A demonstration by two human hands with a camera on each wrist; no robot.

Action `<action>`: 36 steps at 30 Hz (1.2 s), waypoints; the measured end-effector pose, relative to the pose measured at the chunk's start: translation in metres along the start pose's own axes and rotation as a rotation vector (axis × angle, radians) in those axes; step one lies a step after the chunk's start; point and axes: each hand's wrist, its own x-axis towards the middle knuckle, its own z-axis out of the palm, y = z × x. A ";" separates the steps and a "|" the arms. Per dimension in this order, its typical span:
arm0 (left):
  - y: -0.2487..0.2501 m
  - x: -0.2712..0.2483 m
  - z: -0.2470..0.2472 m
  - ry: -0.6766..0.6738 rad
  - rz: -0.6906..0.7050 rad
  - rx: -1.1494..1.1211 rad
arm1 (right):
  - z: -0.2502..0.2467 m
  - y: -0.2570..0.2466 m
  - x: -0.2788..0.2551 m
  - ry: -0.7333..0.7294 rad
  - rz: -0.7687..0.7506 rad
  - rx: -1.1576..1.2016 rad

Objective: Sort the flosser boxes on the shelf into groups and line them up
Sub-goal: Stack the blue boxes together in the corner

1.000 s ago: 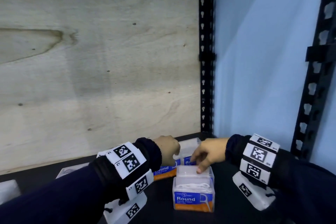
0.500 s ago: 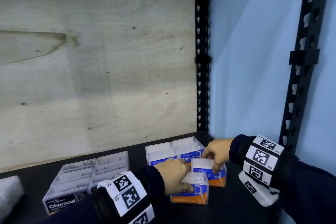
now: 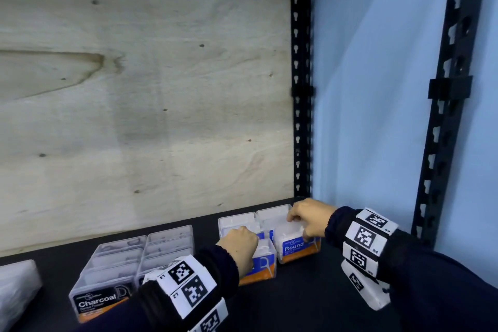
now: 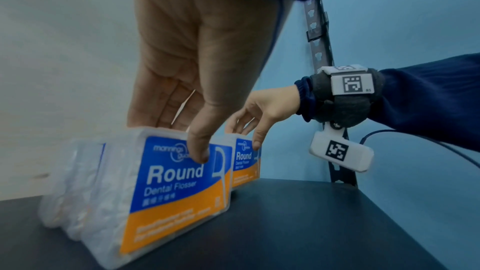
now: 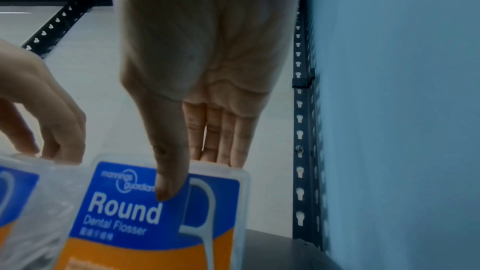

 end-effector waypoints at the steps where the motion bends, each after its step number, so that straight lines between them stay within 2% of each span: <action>1: 0.000 0.002 0.001 0.008 -0.011 0.000 | 0.000 0.000 0.001 0.012 -0.006 0.009; 7: -0.003 0.008 0.002 0.044 -0.064 -0.050 | 0.001 -0.003 0.003 0.027 -0.019 0.034; 21: -0.006 0.014 0.009 0.130 -0.077 -0.114 | 0.009 -0.004 0.006 0.028 -0.053 0.014; 30: -0.011 0.044 0.012 -0.041 -0.133 -0.001 | 0.011 -0.014 0.024 -0.111 -0.017 -0.119; 36: -0.008 0.048 0.015 -0.048 -0.140 -0.011 | 0.015 -0.018 0.026 -0.143 0.005 -0.127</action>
